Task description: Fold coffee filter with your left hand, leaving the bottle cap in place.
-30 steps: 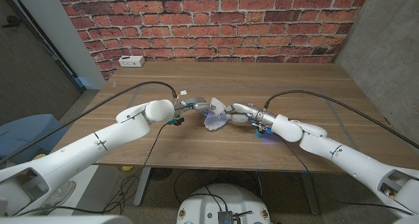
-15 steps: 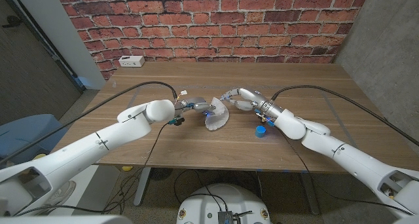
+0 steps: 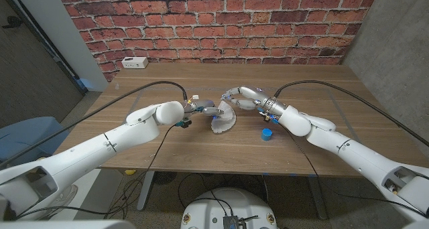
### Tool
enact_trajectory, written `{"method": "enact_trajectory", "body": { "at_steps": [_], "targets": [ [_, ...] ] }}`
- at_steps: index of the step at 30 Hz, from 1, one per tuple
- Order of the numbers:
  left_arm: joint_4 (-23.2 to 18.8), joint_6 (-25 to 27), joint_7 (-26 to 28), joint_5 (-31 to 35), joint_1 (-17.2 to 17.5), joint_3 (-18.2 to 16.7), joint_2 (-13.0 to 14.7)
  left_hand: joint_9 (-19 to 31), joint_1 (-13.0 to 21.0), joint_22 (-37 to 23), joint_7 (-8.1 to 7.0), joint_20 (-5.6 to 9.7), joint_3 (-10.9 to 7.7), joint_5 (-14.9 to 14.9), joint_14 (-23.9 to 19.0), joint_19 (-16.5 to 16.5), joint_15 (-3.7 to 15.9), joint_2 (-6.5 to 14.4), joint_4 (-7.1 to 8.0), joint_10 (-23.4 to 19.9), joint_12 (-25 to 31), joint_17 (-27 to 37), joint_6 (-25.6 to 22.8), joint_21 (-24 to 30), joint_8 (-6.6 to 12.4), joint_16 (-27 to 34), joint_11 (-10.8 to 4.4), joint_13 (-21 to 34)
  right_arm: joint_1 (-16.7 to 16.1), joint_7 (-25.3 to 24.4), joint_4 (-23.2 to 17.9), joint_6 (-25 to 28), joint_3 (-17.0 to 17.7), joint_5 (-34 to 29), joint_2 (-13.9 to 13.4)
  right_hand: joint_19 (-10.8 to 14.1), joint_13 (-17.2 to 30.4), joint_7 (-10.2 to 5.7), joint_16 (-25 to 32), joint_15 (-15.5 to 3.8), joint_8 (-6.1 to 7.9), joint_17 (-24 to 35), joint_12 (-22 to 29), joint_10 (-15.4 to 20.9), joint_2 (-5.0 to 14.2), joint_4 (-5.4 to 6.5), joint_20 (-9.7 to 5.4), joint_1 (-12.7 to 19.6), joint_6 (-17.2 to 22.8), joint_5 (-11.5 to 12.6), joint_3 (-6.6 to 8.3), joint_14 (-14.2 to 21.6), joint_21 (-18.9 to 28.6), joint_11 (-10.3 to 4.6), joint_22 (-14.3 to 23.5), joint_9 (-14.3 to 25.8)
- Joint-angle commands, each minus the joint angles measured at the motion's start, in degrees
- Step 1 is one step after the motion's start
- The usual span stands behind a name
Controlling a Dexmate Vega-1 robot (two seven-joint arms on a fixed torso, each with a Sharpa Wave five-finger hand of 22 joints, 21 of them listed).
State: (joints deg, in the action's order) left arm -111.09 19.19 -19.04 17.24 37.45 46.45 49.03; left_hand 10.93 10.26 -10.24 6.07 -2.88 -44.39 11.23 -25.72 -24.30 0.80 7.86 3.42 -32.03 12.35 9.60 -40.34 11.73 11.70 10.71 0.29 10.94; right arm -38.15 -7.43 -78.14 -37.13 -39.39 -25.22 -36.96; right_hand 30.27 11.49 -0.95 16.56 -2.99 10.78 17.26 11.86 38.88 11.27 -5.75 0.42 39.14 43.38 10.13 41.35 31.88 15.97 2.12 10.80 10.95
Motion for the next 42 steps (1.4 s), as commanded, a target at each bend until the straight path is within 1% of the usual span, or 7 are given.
{"method": "enact_trajectory", "body": {
  "at_steps": [1,8,15,19,23,27,42],
  "targets": [
    [-1.8,0.2,-2.4,8.1,-0.8,1.8,-0.8,0.1,-0.2,-0.3,-0.11,0.02,-0.50,0.1,-0.8,0.3,0.00,1.2,0.18,-0.7,0.3,0.0,-0.7,0.2,0.25,-0.1,0.00,0.1,4.9,14.0,-1.1,10.0,-4.1,-0.5,0.4,-1.1,0.0,-0.58,-1.4,-1.74,-0.14,-0.5,-0.5,-0.6,0.00,-0.26,-1.16,0.4,-0.4,0.5,1.22,-2.4,-0.7,-0.93,0.0,0.1],
    [-2.1,0.3,-3.0,9.0,-0.1,1.0,-1.4,0.1,-0.2,-0.4,-0.10,0.03,-0.64,0.2,-1.5,0.2,0.24,1.1,0.21,-0.9,0.3,0.0,-0.9,0.2,0.22,0.1,-0.07,0.1,7.1,16.0,0.1,14.5,-6.1,-1.7,1.1,-2.4,0.0,-0.75,-2.0,-1.87,-0.61,-0.1,-1.2,-3.4,0.21,0.63,-1.82,-0.1,-2.9,0.1,0.31,-4.7,-1.2,-1.29,-0.1,0.1],
    [-2.3,0.5,-3.3,9.1,0.5,0.1,-1.6,0.1,-0.2,-0.4,-0.17,0.03,-0.77,0.2,-1.5,0.2,0.16,1.1,0.16,-0.9,0.2,0.0,-1.0,0.2,0.15,-0.1,-0.16,0.1,8.8,18.6,0.4,19.0,-7.7,-2.0,1.3,-1.6,-0.1,-0.29,-1.6,-0.85,-0.03,0.0,-0.4,-2.3,-0.72,4.18,-0.87,-4.0,-2.8,-0.4,-1.99,-3.3,-1.0,-0.07,-0.1,0.2],
    [-2.2,0.4,-3.3,9.2,0.7,-0.2,-1.7,0.1,-0.2,-0.4,-0.22,0.08,-0.87,0.2,-1.5,0.1,0.19,1.0,0.13,-1.1,0.2,0.0,-1.0,0.3,0.07,-0.2,-0.23,0.1,9.8,21.2,0.7,21.9,-8.7,-1.4,1.6,-1.1,-0.1,0.86,-1.7,0.07,0.47,-0.4,0.0,-1.2,-2.04,10.53,-0.14,-12.5,-2.0,-0.2,-7.67,-2.2,-0.9,0.91,0.0,0.3],
    [-2.0,0.1,-3.2,9.1,0.8,-0.5,-1.7,0.1,-0.2,-0.4,-0.17,0.13,-0.94,0.2,-1.5,0.1,0.17,1.0,0.11,-1.1,0.2,0.0,-0.9,0.3,0.00,-0.2,-0.25,0.1,10.7,24.0,0.6,25.1,-9.7,-0.8,1.7,-0.3,-0.2,2.30,-1.6,1.26,1.07,-1.1,0.6,1.4,-2.59,14.50,0.77,-18.6,0.4,0.4,-11.22,0.2,-0.7,1.80,0.0,0.2],
    [-2.0,-0.4,-2.9,9.1,0.9,-0.9,-1.6,0.1,-0.2,-0.4,-0.18,0.22,-1.00,0.2,-1.5,0.0,0.17,1.0,0.10,-1.1,0.1,0.0,-0.9,0.3,-0.03,-0.3,-0.14,0.1,11.1,24.8,0.7,26.3,-10.6,-0.9,1.5,1.4,-0.3,3.33,-1.2,1.59,1.52,-1.8,1.1,3.7,-2.43,15.14,1.26,-20.8,2.6,0.9,-12.10,2.8,-0.2,3.27,0.0,0.0],
    [-7.6,-2.8,1.8,11.8,5.3,-3.8,1.5,0.1,0.2,-0.4,-0.24,0.23,-2.15,0.4,-5.8,0.0,1.11,0.8,-0.90,-6.1,1.1,-0.1,-6.6,0.5,1.20,0.2,-0.67,0.1,11.2,23.3,0.9,27.5,-11.9,-1.0,1.1,2.3,-0.4,3.90,-1.6,1.74,1.73,-2.8,1.1,5.0,-2.10,14.84,1.42,-21.8,4.4,1.3,-12.03,4.3,-0.1,3.31,-0.1,-0.2]
  ]
}}
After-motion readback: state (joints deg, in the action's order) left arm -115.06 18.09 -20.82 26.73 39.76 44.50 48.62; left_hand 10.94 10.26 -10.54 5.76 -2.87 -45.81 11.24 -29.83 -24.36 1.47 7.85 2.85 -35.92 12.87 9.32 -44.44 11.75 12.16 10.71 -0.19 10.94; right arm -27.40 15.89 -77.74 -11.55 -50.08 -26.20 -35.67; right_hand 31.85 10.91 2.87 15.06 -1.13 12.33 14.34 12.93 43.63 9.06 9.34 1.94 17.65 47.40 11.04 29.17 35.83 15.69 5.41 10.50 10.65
